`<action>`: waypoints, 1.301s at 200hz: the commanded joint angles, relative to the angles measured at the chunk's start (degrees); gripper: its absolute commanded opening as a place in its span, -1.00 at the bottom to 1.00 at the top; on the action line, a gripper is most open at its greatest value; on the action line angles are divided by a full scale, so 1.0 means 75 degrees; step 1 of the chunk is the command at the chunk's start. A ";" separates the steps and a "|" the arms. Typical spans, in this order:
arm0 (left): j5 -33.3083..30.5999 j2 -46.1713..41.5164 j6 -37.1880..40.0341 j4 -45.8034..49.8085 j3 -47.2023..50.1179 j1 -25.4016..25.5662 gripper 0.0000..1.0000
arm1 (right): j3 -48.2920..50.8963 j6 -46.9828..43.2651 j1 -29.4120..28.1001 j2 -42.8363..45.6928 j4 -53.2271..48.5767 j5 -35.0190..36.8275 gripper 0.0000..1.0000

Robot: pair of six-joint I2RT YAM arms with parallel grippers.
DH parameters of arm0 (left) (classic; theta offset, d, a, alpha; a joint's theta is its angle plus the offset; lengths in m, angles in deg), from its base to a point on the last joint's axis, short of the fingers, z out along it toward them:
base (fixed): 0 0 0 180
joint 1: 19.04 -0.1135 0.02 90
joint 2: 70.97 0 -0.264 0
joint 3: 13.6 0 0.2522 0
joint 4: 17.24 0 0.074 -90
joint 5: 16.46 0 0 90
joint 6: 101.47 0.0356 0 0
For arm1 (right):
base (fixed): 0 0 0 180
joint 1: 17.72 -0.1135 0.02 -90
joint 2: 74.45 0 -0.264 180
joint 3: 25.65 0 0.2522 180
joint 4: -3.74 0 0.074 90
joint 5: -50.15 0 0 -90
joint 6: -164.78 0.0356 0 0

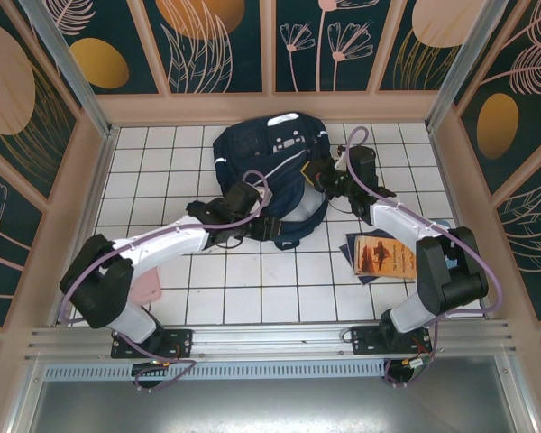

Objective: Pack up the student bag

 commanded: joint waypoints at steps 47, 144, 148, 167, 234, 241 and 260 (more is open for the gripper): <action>-0.0162 0.0901 0.0202 0.0023 -0.0696 0.0056 -0.18 | -0.0410 -0.0028 -0.0024 0.0327 0.0846 -0.0192 -0.78; 0.0099 0.1007 0.0251 -0.0086 -0.0685 0.0269 -0.50 | -0.0399 -0.0050 -0.0027 0.0341 0.0794 -0.0145 -0.78; 0.0015 0.1032 0.0240 -0.0058 -0.0708 0.0287 -0.47 | -0.0398 -0.0062 -0.0024 0.0338 0.0799 -0.0136 -0.78; -0.0470 0.1064 0.0243 0.0157 -0.0868 0.0389 -0.45 | -0.0413 -0.0067 -0.0024 0.0338 0.0781 -0.0121 -0.78; -0.1413 0.1158 0.0185 0.0643 -0.1021 0.0407 -0.92 | -0.0494 -0.0460 -0.0024 0.0496 0.0155 0.0420 -0.79; -0.1513 0.1047 0.0161 0.0725 -0.1009 0.0397 -0.95 | -0.0512 -0.0548 -0.0023 0.0524 0.0039 0.0558 -0.79; -0.1758 0.0770 0.0075 0.0898 -0.0921 0.0402 -1.00 | -0.0534 -0.0785 -0.0014 0.0625 -0.0413 0.1107 -0.80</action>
